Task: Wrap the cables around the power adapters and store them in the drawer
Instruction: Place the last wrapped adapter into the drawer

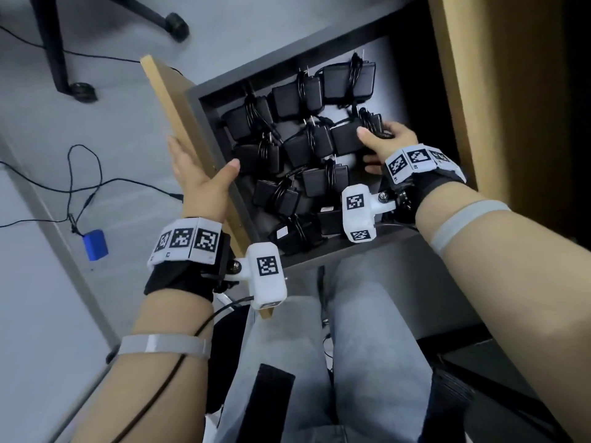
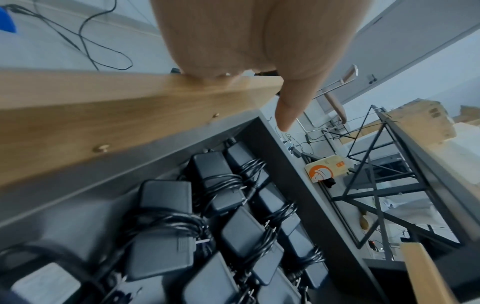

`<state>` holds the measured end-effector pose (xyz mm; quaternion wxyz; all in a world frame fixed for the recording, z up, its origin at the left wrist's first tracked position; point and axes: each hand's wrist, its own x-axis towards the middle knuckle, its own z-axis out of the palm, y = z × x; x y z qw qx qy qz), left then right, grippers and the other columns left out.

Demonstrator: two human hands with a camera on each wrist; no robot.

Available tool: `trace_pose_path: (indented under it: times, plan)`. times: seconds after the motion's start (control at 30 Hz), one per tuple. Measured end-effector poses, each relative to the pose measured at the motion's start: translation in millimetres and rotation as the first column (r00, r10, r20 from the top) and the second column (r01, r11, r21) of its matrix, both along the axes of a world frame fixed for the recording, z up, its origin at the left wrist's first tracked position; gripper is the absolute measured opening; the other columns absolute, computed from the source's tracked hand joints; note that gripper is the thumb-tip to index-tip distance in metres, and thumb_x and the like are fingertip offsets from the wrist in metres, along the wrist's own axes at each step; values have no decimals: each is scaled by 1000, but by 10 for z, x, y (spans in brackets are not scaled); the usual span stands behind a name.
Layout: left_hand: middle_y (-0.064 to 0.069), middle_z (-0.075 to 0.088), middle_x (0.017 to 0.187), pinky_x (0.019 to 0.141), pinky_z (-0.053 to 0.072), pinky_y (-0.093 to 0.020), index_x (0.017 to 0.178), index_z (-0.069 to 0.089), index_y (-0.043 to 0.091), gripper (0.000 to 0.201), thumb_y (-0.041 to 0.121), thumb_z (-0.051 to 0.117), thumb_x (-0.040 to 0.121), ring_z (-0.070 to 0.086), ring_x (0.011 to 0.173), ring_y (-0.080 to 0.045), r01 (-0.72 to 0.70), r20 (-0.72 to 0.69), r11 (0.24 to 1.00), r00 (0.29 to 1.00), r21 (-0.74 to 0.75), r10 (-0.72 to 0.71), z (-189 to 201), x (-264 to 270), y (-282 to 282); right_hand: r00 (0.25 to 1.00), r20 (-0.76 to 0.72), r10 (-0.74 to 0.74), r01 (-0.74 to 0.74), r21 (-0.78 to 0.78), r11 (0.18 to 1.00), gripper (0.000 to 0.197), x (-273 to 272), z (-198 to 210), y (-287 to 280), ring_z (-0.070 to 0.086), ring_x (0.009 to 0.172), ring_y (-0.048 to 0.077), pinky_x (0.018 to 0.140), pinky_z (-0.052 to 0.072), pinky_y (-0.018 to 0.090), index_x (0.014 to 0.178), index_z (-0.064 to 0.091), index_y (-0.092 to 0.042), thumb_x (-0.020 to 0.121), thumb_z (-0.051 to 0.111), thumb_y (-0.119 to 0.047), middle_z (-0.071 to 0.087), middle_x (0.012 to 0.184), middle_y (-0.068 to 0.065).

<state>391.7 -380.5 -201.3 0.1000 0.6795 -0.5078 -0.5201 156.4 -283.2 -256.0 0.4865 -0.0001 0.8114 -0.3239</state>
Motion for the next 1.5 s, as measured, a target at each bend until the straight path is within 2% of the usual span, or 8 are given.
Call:
trace_pose_path:
  times: [0.13,0.27,0.47,0.67,0.9,1.1,1.37,1.5]
  plan:
    - [-4,-5,158,118,8,-31,148,-9,13,94,12,62,86,1,145,-13,-31,-24,999,999,39,32,-35,25,92,991,10,131,-131,122,984,41,7,-14,14,61,100,25,92,50,48,101,54,-42,65,68,-57,61,99,-6]
    - [-1,-3,158,119,10,-33,148,-7,15,92,15,61,87,2,145,-11,-54,-43,993,997,104,58,3,55,103,982,-8,191,-181,288,940,103,57,228,24,40,126,34,106,36,47,144,11,-41,63,72,-53,27,143,14]
    - [0,33,148,111,31,-30,147,20,12,73,2,57,85,35,134,-15,-100,-12,984,995,145,103,205,88,84,979,-131,154,-141,102,985,62,327,700,107,46,98,12,89,35,15,131,39,-17,77,70,-19,38,116,3]
    - [8,62,93,72,49,-17,126,51,9,56,-18,36,79,57,78,-3,-296,-97,914,938,279,334,458,131,-22,869,264,418,-403,-114,908,9,826,1031,3,47,63,9,56,37,19,84,54,-19,88,55,-11,56,76,-1]
    - [8,61,91,77,45,-27,89,58,24,58,-20,26,70,56,84,-5,-97,-149,921,975,377,164,515,-81,-45,772,149,618,-612,-89,786,22,914,1083,140,58,81,12,75,45,20,109,62,-14,88,58,-20,64,97,2]
    - [1,56,122,86,47,-29,127,48,12,69,-23,24,73,50,119,-12,68,-262,902,964,427,51,496,-468,7,793,385,473,-458,-137,878,26,973,1031,312,52,61,15,57,41,20,116,55,-7,91,49,-4,59,77,3]
    - [-4,45,138,92,42,-24,141,34,12,74,-22,23,76,46,124,-16,301,-359,844,923,445,-140,517,-1140,157,899,253,357,-356,-53,933,59,627,946,497,38,134,22,111,26,31,143,30,-12,90,55,-18,36,148,8]
    - [-10,41,143,89,44,-25,146,25,13,77,-23,24,77,43,131,-21,357,-403,820,899,448,-172,522,-1508,239,930,151,336,-339,-9,941,67,392,969,635,32,138,20,103,25,21,148,16,-22,92,53,-23,27,153,4]
